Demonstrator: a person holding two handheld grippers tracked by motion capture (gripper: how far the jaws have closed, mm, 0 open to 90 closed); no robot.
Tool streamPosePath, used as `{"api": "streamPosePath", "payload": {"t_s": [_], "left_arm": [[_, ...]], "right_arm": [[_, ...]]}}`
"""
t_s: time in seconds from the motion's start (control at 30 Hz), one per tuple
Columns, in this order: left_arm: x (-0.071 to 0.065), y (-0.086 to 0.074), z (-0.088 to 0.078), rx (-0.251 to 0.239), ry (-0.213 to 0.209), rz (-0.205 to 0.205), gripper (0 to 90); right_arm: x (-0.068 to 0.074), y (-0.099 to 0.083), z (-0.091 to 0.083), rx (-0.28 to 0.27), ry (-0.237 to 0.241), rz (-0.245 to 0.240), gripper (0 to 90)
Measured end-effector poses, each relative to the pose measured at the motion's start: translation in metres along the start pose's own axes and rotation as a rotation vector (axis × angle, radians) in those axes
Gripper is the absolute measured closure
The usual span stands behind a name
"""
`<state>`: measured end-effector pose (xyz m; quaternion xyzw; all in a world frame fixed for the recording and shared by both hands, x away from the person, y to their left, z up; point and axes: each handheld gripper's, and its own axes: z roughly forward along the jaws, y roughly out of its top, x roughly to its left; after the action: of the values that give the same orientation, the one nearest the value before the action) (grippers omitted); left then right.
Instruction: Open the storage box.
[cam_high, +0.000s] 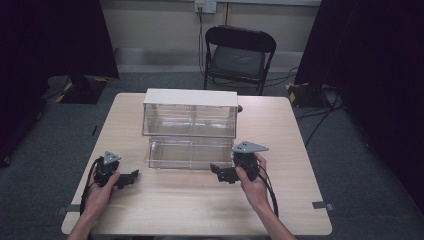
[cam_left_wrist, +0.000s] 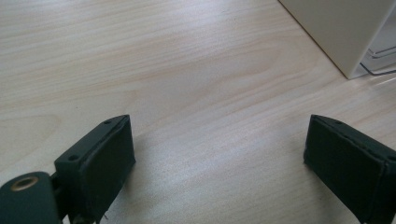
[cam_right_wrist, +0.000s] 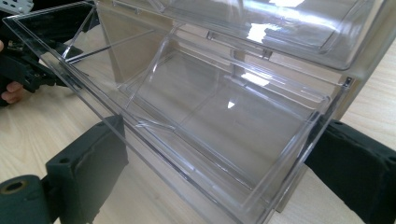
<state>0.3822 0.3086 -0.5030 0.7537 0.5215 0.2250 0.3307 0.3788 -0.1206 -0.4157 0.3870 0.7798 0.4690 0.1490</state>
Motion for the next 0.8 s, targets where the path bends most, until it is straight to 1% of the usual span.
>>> {"api": "streamPosePath", "payload": {"t_s": [0.03,0.13,0.27,0.33,0.37,0.8], "left_arm": [[0.0001,0.0000,0.0000,0.000,-0.002,0.000,8.0],[0.0001,0.0000,0.0000,0.001,0.000,0.001,8.0],[0.0001,0.0000,-0.0001,0.001,0.000,0.002,8.1],[0.0001,0.0000,0.0000,0.001,0.000,0.001,8.1],[0.0001,0.0000,-0.0001,0.001,0.000,0.002,8.0],[0.0001,0.0000,-0.0001,0.001,0.000,0.002,8.1]], "right_arm": [[0.0001,0.0004,-0.0008,-0.009,0.000,-0.001,5.6],[0.0002,0.0013,-0.0024,-0.017,-0.004,0.016,5.4],[-0.0016,0.0024,-0.0045,-0.024,-0.010,0.016,4.9],[-0.0024,0.0032,-0.0065,-0.031,-0.035,0.023,7.6],[-0.0030,0.0035,-0.0073,-0.035,-0.037,0.024,8.1],[-0.0040,0.0062,-0.0080,-0.048,-0.028,0.015,8.7]]}}
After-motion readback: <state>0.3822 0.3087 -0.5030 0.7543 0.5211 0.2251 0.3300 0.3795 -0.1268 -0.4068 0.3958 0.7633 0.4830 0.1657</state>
